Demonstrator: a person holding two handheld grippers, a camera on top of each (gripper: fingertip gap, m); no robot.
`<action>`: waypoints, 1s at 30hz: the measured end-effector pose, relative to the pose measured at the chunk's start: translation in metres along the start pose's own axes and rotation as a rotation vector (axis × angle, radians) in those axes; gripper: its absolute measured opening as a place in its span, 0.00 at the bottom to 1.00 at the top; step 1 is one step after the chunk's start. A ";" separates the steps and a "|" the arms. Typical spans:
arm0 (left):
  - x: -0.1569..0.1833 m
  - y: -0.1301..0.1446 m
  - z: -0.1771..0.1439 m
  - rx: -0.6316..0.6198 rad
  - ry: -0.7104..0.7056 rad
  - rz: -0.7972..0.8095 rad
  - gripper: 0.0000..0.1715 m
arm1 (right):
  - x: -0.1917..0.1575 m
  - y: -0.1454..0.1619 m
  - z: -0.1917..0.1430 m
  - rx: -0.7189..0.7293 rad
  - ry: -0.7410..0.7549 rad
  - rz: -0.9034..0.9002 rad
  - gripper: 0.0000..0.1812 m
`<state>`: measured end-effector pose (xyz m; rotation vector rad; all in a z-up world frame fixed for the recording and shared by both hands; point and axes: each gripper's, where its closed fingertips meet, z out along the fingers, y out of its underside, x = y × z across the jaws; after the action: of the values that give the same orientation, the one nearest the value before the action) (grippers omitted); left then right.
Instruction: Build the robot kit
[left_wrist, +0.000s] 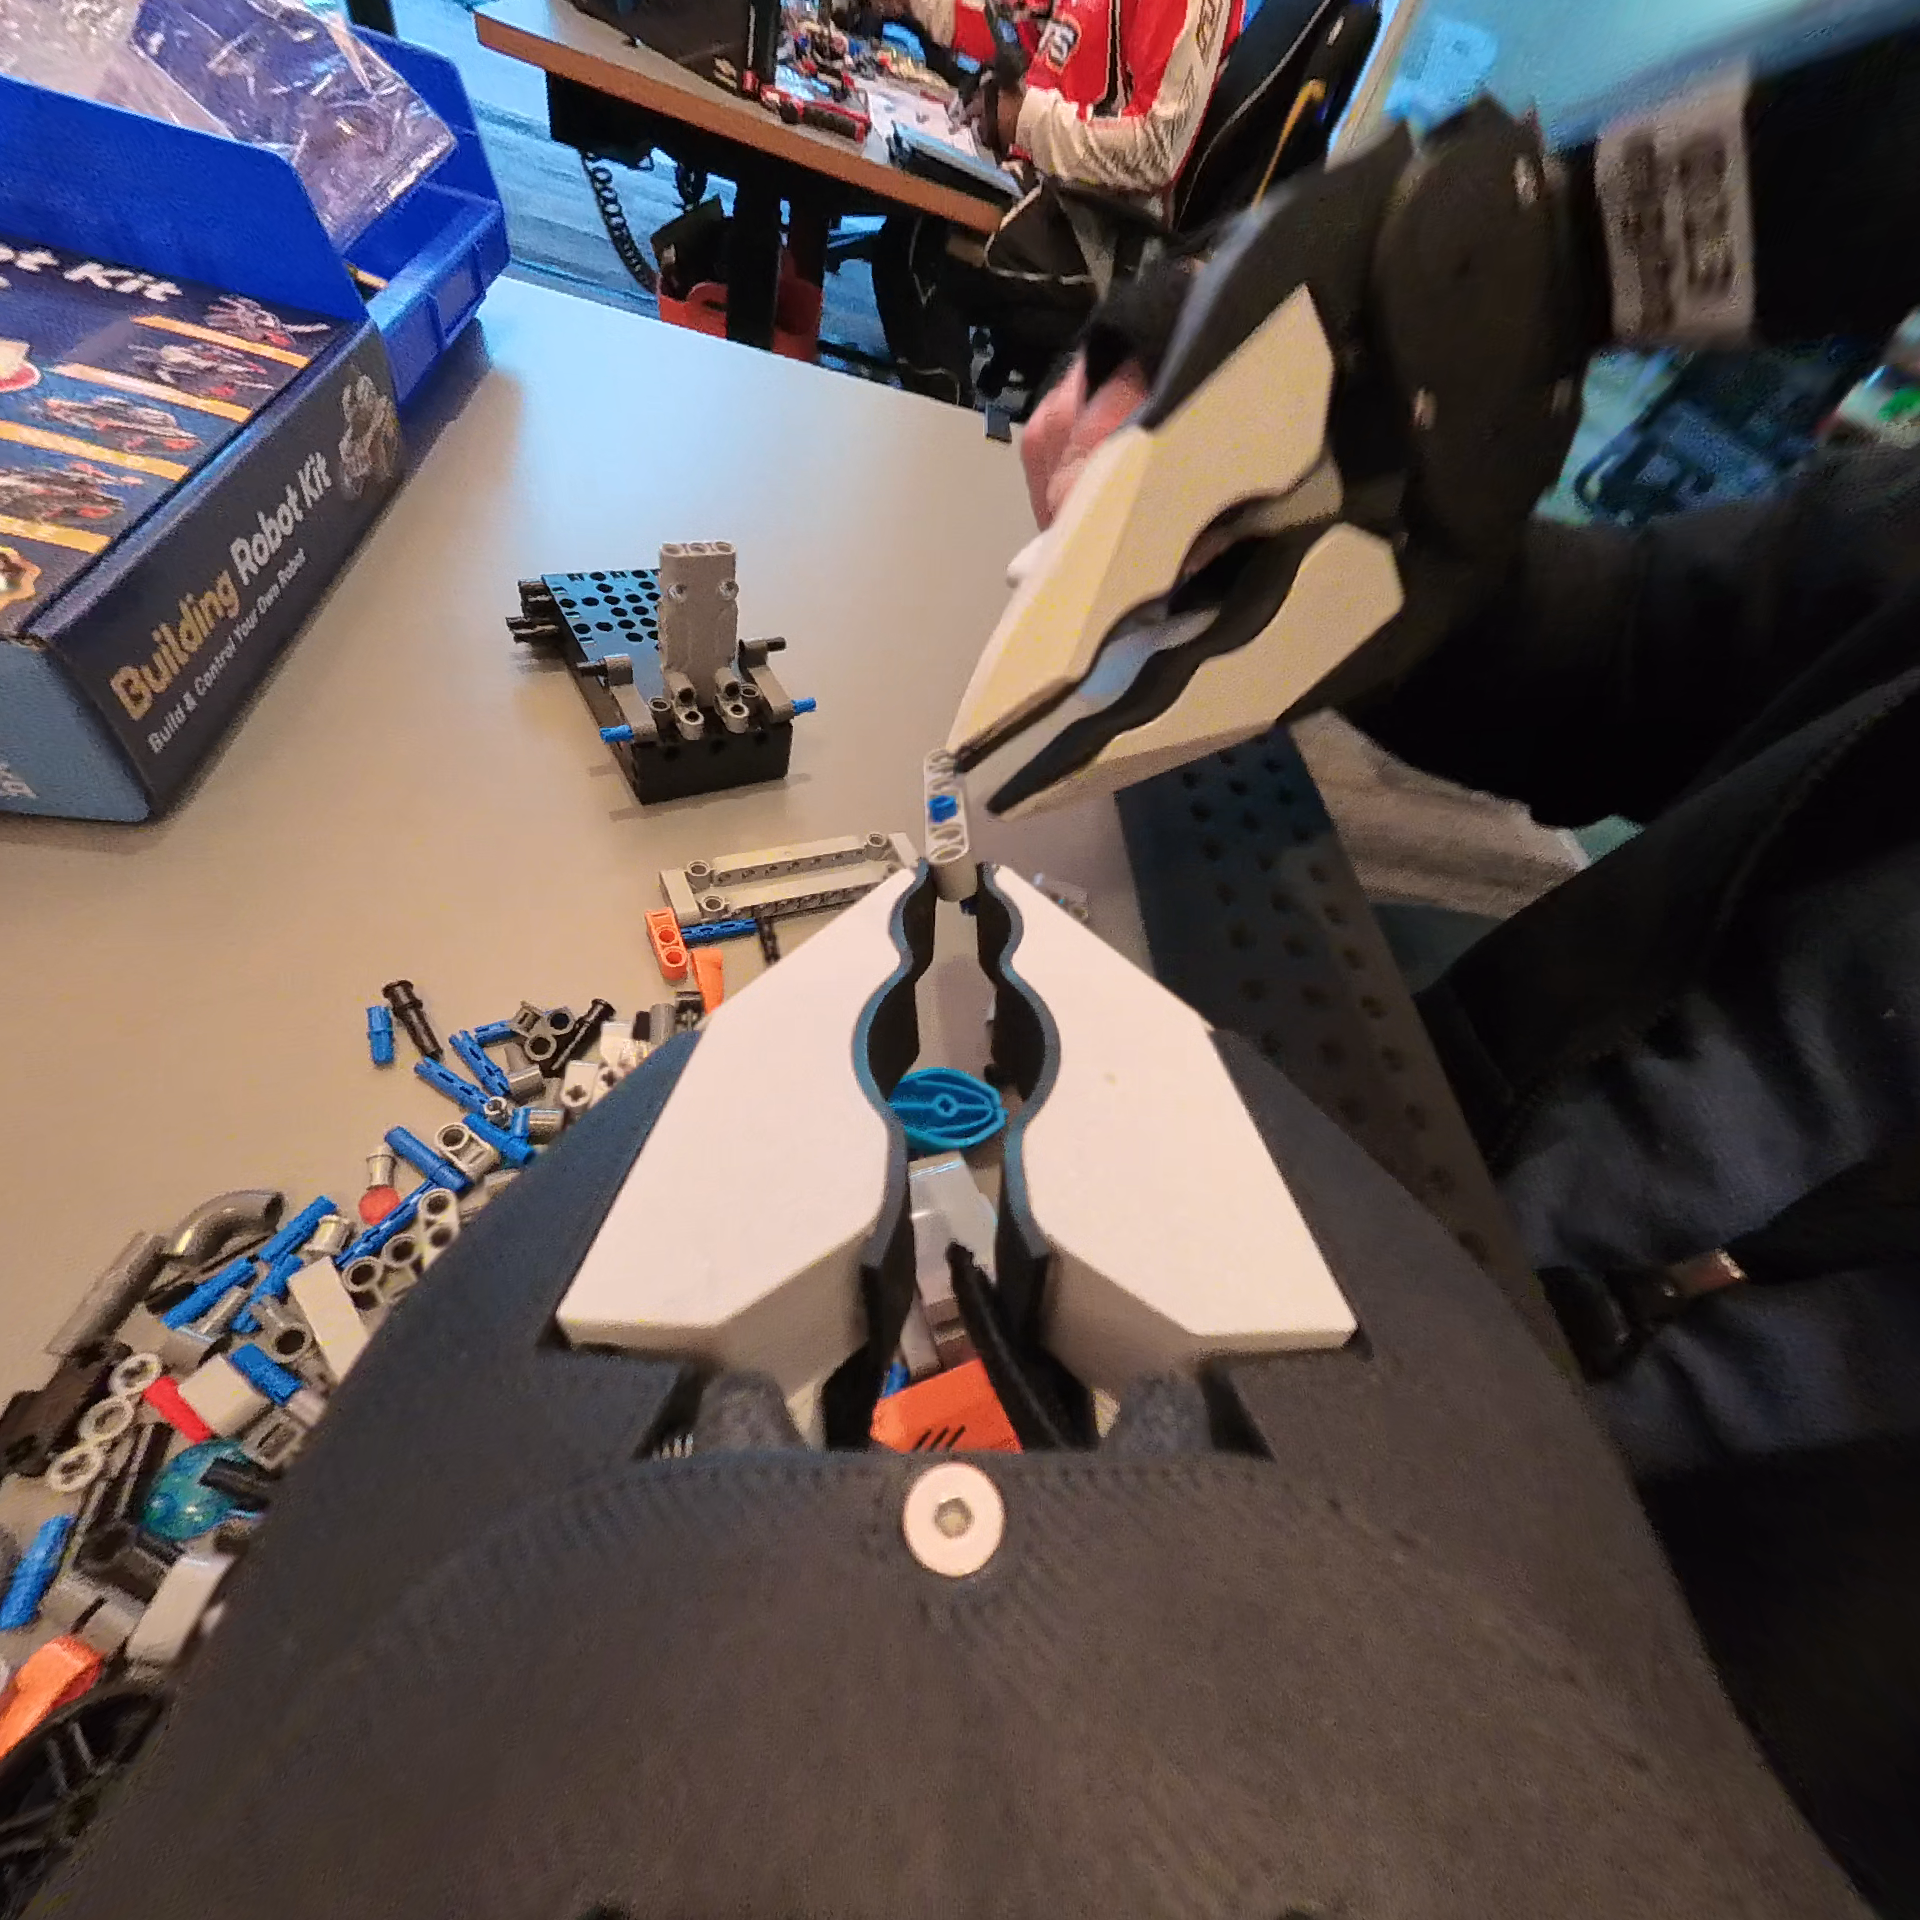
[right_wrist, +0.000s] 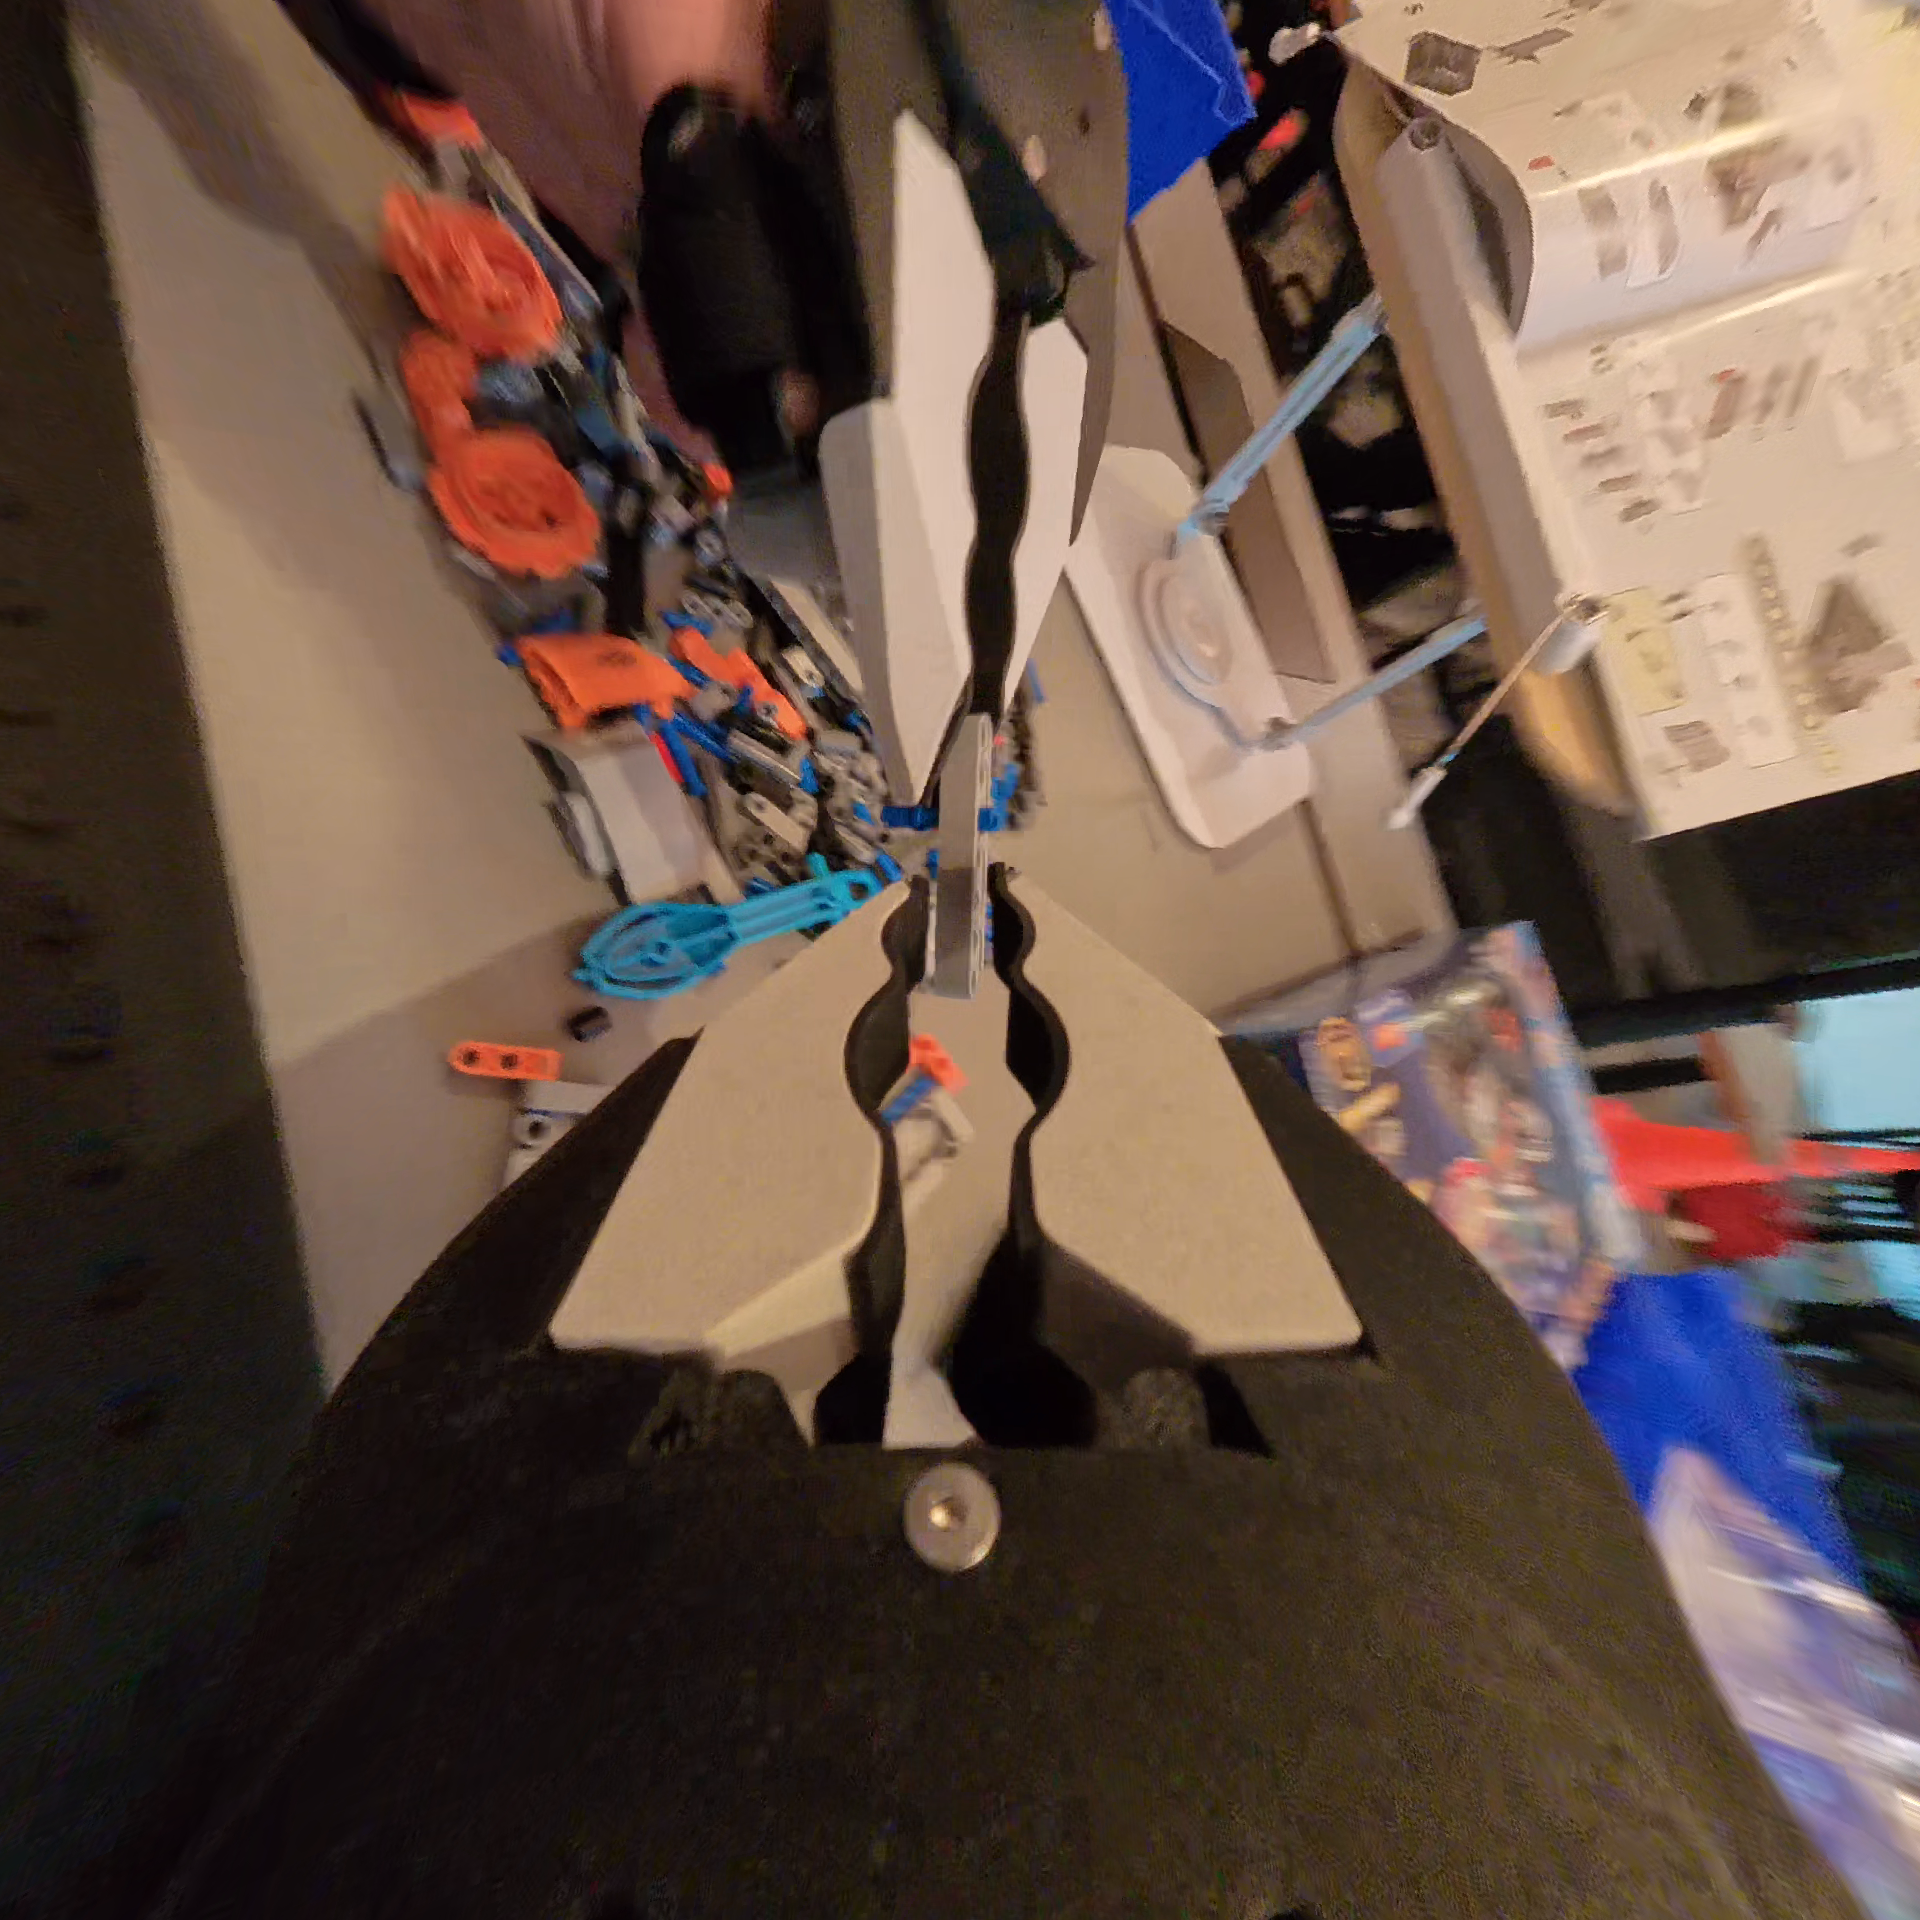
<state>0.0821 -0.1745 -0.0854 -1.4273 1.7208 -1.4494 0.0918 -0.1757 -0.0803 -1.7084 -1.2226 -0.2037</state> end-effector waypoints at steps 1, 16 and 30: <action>0.002 0.001 0.002 -0.016 0.001 0.027 0.03 | -0.002 0.001 -0.002 0.014 -0.060 0.080 0.07; 0.021 0.039 0.052 -0.273 0.047 0.147 0.19 | -0.027 0.049 -0.035 0.002 -0.382 0.557 0.05; 0.019 0.096 0.081 -0.603 -0.059 0.405 0.13 | -0.065 0.085 -0.043 -0.058 -0.489 0.760 0.05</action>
<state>0.1053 -0.2348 -0.1948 -1.2559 2.3560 -0.6940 0.1442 -0.2505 -0.1505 -2.2226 -0.8052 0.6717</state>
